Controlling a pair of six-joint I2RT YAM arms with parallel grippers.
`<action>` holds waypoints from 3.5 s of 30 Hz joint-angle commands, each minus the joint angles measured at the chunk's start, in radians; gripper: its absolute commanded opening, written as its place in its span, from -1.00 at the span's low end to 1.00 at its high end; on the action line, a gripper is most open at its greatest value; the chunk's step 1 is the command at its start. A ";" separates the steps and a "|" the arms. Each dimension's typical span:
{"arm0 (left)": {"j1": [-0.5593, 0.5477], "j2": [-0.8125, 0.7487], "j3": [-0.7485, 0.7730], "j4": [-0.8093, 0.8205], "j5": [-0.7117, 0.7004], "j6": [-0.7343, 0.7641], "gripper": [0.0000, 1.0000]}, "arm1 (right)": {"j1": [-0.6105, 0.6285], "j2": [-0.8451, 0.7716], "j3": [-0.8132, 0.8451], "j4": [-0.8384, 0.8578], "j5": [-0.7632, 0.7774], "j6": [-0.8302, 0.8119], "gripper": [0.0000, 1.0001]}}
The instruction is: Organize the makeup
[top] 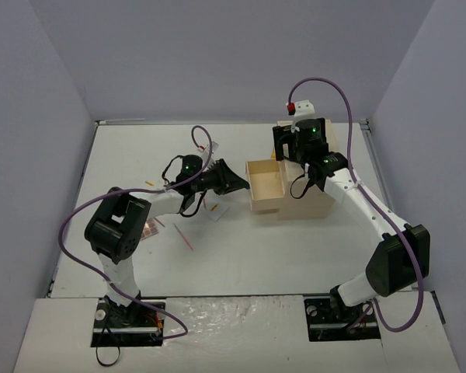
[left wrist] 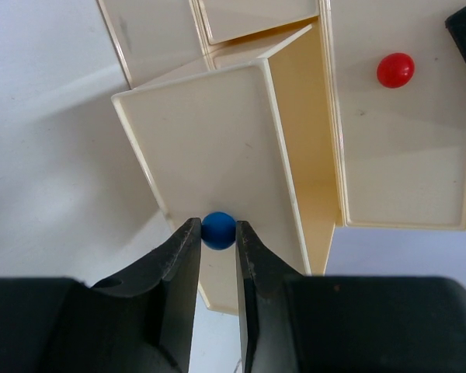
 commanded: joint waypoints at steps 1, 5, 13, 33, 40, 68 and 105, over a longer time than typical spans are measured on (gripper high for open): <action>0.042 -0.079 -0.007 -0.054 0.033 0.069 -1.00 | -0.046 0.041 -0.011 -0.072 0.121 -0.007 0.84; 0.060 -0.105 0.001 -0.136 0.024 0.117 -1.00 | -0.049 0.040 -0.010 -0.071 0.111 -0.009 0.84; 0.063 -0.142 0.093 -0.364 -0.030 0.261 -0.74 | -0.048 0.030 0.009 -0.071 0.049 -0.021 0.85; 0.095 -0.647 0.261 -1.206 -0.894 0.617 0.86 | 0.082 -0.184 0.131 -0.120 -0.252 -0.047 0.87; 0.121 -0.866 0.222 -1.224 -1.148 0.743 0.94 | 0.348 -0.135 0.112 -0.115 -0.150 -0.022 0.84; 0.177 -1.197 -0.101 -1.032 -1.343 0.824 0.94 | 0.821 0.617 0.240 0.155 -0.048 0.164 -0.35; 0.220 -1.181 -0.103 -1.039 -1.271 0.803 0.94 | 0.615 0.131 0.048 0.057 0.222 0.169 -1.00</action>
